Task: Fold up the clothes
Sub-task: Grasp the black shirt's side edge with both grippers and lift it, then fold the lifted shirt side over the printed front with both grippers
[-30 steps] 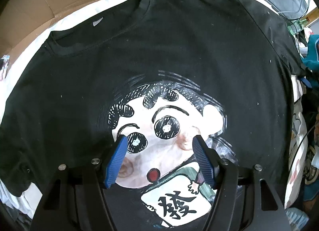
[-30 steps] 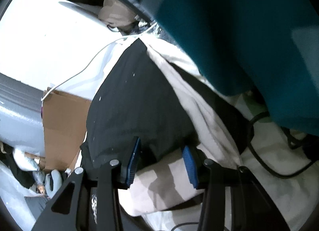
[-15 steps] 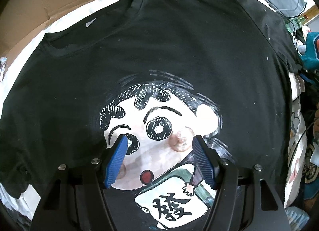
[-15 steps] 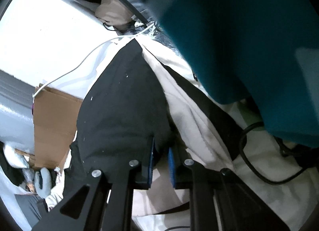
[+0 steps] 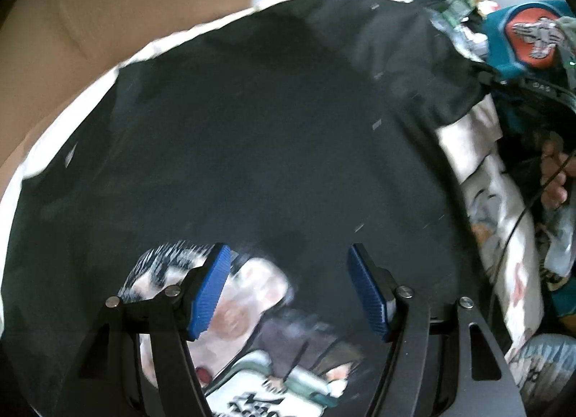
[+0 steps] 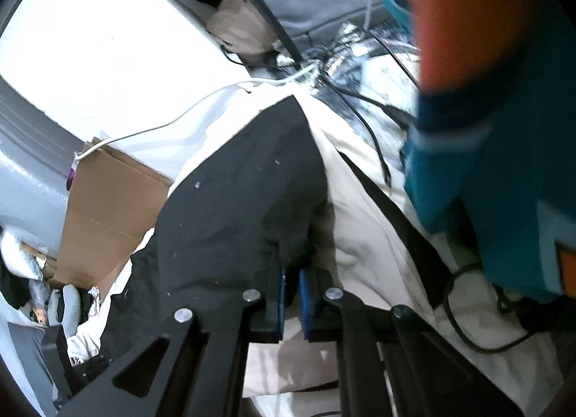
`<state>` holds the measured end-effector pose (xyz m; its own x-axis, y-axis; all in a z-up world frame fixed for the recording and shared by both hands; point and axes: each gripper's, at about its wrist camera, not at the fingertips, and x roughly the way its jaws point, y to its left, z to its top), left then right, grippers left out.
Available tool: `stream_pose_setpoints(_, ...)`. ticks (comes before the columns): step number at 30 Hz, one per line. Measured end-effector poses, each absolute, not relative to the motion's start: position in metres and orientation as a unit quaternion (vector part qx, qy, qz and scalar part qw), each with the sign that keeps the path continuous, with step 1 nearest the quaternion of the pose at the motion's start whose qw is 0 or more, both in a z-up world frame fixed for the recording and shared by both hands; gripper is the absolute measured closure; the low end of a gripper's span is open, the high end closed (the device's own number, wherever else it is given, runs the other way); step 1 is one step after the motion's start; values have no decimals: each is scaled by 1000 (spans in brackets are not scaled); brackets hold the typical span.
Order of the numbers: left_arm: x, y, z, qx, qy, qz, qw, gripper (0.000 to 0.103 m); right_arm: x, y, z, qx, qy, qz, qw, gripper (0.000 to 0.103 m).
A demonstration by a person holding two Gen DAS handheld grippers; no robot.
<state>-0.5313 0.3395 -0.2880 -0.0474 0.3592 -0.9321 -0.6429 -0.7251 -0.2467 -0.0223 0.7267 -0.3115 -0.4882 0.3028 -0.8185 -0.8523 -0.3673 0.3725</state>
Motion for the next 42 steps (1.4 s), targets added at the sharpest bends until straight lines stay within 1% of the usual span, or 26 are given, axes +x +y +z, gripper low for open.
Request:
stream_pose_setpoints(2, -529, 356, -285, -589, 118, 711, 366, 39, -27, 728, -304, -331, 405, 763, 379, 98)
stream_pose_setpoints(3, -527, 364, -283, -587, 116, 709, 372, 48, -29, 728, -300, -330, 402, 766, 377, 98)
stream_pose_setpoints(4, -526, 370, -283, -586, 115, 707, 378, 55, -31, 730, -297, -330, 400, 768, 376, 98)
stream_pose_setpoints(5, -524, 377, -282, -584, 113, 706, 384, 57, -33, 731, -294, -331, 396, 770, 376, 98)
stream_pose_setpoints(6, -525, 379, -283, -581, 110, 706, 389, 62, -36, 732, -291, -334, 392, 770, 377, 98)
stream_pose_setpoints(7, -528, 376, -286, -580, 107, 706, 393, 70, -38, 733, -289, -334, 389, 771, 378, 99)
stream_pose_setpoints(8, -531, 373, -289, -578, 104, 706, 396, 73, -39, 735, -287, -332, 389, 772, 378, 99)
stream_pose_setpoints(10, -538, 366, -295, -575, 97, 705, 403, 75, -39, 738, -283, -328, 390, 773, 377, 99)
stream_pose_setpoints(11, -536, 376, -298, -573, 95, 705, 407, 76, -39, 740, -282, -326, 390, 775, 376, 99)
stream_pose_setpoints(12, -528, 394, -298, -571, 93, 704, 412, 82, -39, 742, -280, -324, 390, 776, 375, 99)
stream_pose_setpoints(13, -525, 403, -295, -570, 90, 703, 416, 84, -40, 743, -278, -324, 388, 778, 373, 99)
stream_pose_setpoints(17, -532, 414, -287, -561, 74, 704, 428, 85, -44, 746, -272, -319, 386, 784, 366, 100)
stream_pose_setpoints(19, -533, 422, -286, -559, 68, 705, 431, 90, -45, 747, -269, -316, 387, 786, 364, 100)
stream_pose_setpoints(26, -534, 439, -292, -564, 46, 702, 431, 93, -48, 750, -264, -307, 400, 789, 352, 100)
stream_pose_setpoints(31, -535, 443, -302, -571, 24, 704, 422, 93, -50, 749, -257, -299, 408, 794, 339, 100)
stream_pose_setpoints(42, -532, 438, -310, -588, -52, 715, 374, 93, -64, 733, -237, -297, 413, 808, 298, 100)
